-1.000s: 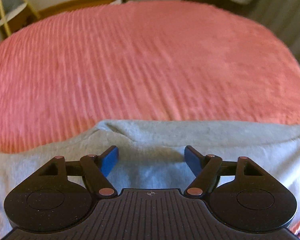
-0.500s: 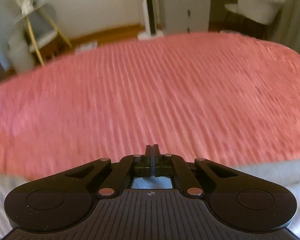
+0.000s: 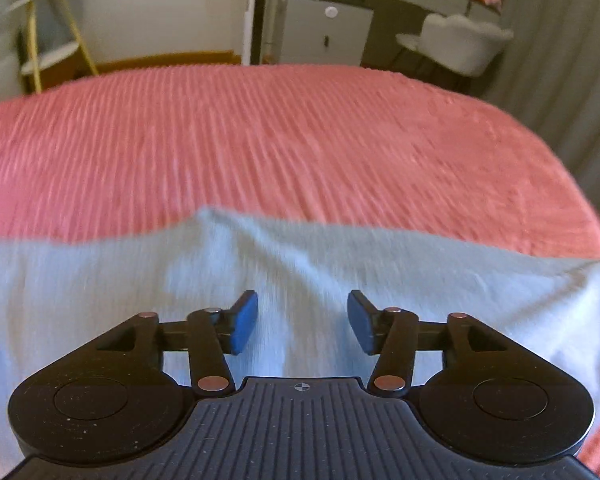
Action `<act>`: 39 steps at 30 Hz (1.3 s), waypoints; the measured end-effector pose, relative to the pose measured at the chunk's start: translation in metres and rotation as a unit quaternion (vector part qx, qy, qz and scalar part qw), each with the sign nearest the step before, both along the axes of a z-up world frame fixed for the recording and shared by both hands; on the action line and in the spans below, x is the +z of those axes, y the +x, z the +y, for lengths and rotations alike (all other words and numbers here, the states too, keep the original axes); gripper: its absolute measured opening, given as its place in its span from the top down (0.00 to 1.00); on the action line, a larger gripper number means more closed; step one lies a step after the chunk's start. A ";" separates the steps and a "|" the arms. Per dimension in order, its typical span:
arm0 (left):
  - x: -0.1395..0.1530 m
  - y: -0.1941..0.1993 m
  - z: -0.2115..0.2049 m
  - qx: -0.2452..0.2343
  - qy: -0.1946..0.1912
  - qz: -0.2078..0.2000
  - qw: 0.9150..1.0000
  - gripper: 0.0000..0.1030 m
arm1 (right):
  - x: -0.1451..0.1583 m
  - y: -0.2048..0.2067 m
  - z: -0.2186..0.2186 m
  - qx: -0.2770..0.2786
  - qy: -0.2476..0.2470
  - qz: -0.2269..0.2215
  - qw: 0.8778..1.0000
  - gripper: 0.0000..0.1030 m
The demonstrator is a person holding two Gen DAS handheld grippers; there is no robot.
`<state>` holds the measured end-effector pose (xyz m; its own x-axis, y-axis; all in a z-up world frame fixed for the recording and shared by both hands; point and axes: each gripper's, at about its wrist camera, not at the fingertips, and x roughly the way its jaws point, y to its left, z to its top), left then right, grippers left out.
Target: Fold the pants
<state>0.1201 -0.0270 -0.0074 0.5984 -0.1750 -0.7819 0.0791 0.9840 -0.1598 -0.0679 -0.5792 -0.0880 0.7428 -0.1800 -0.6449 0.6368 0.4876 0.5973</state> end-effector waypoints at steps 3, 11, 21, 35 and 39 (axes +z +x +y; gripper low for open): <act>-0.004 -0.029 0.016 0.022 -0.019 0.004 1.000 0.40 | -0.006 -0.001 -0.009 -0.008 0.045 -0.010 0.999 0.49; -0.028 -0.090 0.084 0.137 -0.088 0.022 0.986 0.30 | -0.012 -0.002 -0.001 -0.010 0.058 -0.008 0.998 0.58; -0.036 -0.126 0.128 0.219 -0.123 -0.022 0.968 0.28 | 0.003 -0.018 0.021 -0.018 -0.035 0.042 0.998 0.67; -0.048 -0.126 0.101 0.162 -0.048 -0.059 0.984 0.16 | 0.026 0.093 0.163 0.306 -0.111 -0.039 0.945 0.36; -0.048 -0.124 0.102 0.158 -0.029 -0.066 0.985 0.15 | -0.006 0.142 0.185 0.385 -0.086 -0.019 0.919 0.29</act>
<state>-0.0043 0.0750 -0.0557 0.7257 -0.0049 -0.6880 -0.2066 0.9523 -0.2246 0.0746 -0.3940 -0.0940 0.7140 0.3116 -0.6270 0.0433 0.8741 0.4838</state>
